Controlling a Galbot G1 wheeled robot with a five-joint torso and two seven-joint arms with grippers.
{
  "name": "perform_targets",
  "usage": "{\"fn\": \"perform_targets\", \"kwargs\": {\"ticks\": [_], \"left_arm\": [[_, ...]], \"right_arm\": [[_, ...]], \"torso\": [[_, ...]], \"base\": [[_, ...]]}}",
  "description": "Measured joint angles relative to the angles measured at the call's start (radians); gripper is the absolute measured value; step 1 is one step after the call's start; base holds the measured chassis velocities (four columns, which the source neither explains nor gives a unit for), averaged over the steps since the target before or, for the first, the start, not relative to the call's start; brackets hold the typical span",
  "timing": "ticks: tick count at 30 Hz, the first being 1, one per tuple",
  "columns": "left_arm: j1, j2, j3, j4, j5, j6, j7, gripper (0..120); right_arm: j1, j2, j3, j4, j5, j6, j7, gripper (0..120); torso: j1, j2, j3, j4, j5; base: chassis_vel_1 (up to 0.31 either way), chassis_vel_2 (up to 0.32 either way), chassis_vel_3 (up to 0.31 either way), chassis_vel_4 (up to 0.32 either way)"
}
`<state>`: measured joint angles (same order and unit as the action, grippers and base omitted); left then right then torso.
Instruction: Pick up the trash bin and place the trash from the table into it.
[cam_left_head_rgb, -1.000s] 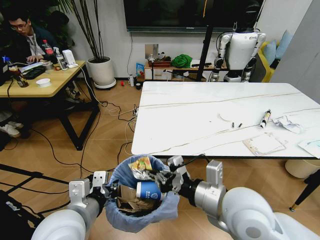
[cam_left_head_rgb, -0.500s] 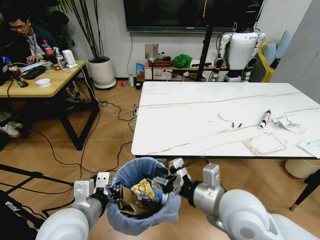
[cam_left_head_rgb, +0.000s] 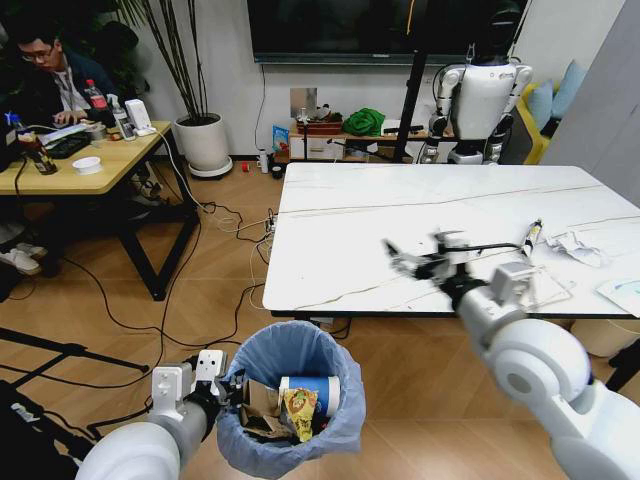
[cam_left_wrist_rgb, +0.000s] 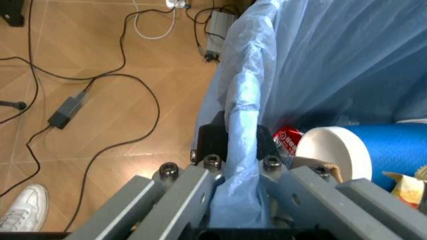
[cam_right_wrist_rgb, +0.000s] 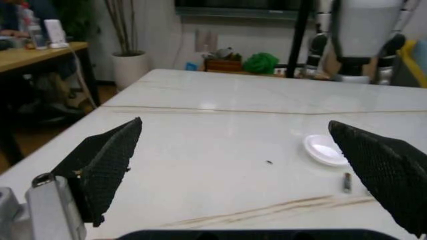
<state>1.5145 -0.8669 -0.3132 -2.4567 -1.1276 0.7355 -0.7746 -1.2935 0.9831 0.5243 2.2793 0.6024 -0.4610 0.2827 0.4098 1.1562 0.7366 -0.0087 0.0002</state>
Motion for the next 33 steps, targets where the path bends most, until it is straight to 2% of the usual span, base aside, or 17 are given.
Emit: {"fn": "perform_targets", "kwargs": {"ticks": [1,3,6,9,17,33], "left_arm": [[0.002,0.000,0.000,-0.001,0.003,0.000,0.001,0],[0.003,0.000,0.000,-0.003,0.004,0.000,0.002,0],[0.008,-0.004,0.001,-0.009,0.011,0.000,0.005,0],[0.015,-0.010,0.003,-0.013,0.019,0.000,0.008,0],[0.019,-0.020,0.004,-0.020,0.029,0.000,0.013,0],[0.021,-0.021,0.003,-0.026,0.030,0.000,0.016,0]], "right_arm": [[-0.041,0.046,0.032,0.010,-0.040,0.000,-0.014,100],[-0.057,0.070,0.043,0.018,-0.050,0.000,-0.017,100],[-0.105,0.156,0.069,0.055,-0.069,-0.007,-0.023,100],[-0.123,0.181,0.083,0.075,-0.070,-0.011,-0.026,100],[-0.137,0.191,0.108,0.097,-0.059,-0.012,-0.030,100],[-0.143,0.191,0.107,0.092,-0.047,-0.012,-0.026,100]], "torso": [[0.000,0.000,0.000,-0.0002,0.0001],[0.000,0.000,0.000,0.0000,-0.0001],[0.000,0.000,0.000,0.0000,0.0000],[0.000,0.000,0.000,0.0001,-0.0001],[0.000,0.000,0.000,0.0003,-0.0003],[0.000,0.000,0.000,0.0003,-0.0002]], "base": [[0.000,0.000,0.000,0.000],[0.000,0.000,0.000,0.000],[0.000,0.000,0.000,0.000],[0.000,0.000,0.000,0.000],[-0.026,-0.030,0.029,0.035],[-0.105,-0.092,0.099,0.104]]}}
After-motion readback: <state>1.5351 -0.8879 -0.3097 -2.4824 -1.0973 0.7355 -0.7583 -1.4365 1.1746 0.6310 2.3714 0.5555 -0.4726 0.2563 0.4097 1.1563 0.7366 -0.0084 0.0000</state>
